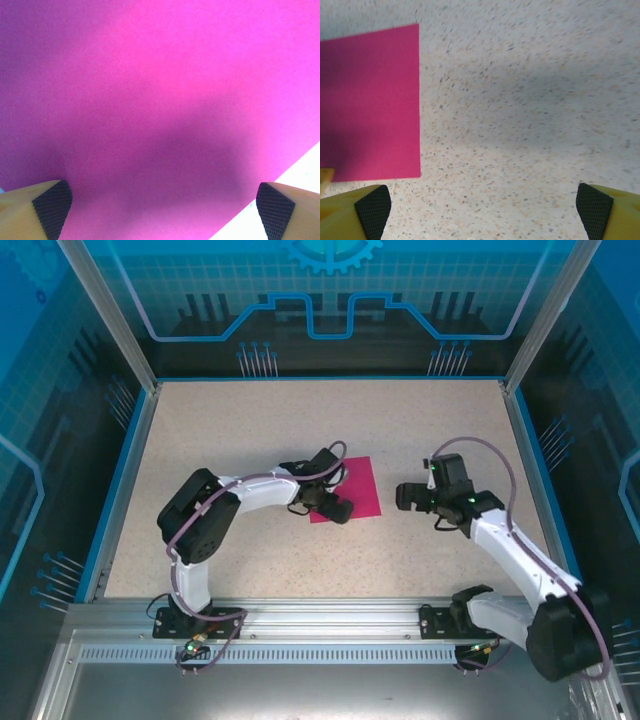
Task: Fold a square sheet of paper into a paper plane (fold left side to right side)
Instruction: Pick up the square sheet of paper from the center of the table.
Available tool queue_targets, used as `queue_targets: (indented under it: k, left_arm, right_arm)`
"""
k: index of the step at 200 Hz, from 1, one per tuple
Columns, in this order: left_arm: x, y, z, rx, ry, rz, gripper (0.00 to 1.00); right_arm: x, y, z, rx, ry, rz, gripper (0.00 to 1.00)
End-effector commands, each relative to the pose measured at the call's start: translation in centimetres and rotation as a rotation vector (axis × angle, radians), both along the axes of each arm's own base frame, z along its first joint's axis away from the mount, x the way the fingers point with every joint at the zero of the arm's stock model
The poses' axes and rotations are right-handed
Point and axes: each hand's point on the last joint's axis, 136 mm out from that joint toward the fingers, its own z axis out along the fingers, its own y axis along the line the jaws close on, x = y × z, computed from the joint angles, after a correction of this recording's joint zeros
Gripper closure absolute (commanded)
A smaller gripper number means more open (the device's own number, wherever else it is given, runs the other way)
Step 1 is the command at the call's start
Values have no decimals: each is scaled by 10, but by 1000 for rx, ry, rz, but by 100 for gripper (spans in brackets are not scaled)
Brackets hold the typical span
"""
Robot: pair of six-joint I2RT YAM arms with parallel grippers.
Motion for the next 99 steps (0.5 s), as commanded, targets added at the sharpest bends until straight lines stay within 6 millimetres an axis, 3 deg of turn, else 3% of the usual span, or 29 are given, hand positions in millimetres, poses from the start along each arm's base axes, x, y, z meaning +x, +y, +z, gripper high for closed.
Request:
queue_targets:
  k: [1,20,26,42,67,99]
  left_arm:
    - [-6,8,21,-68,23,49,1]
    - [-6,5,42,-170,31,96,1]
    - [-8,5,45,-203,49,118,1]
    - [-13,4,51,-283,107,197,1]
    - [-21,2,45,-373,209,308,5]
    - [-27,5,23,-365,279,382,11]
  right_arm:
    - [22,21,6,14,-22,13,1]
    - [37,41,-2,3,12,32,1]
    - [38,47,-12,-7,41,42,1]
    - [57,69,-14,-9,58,66,1]
    - [78,89,-35,-13,117,43,1]
    - [98,107,-53,-45,160,33,1]
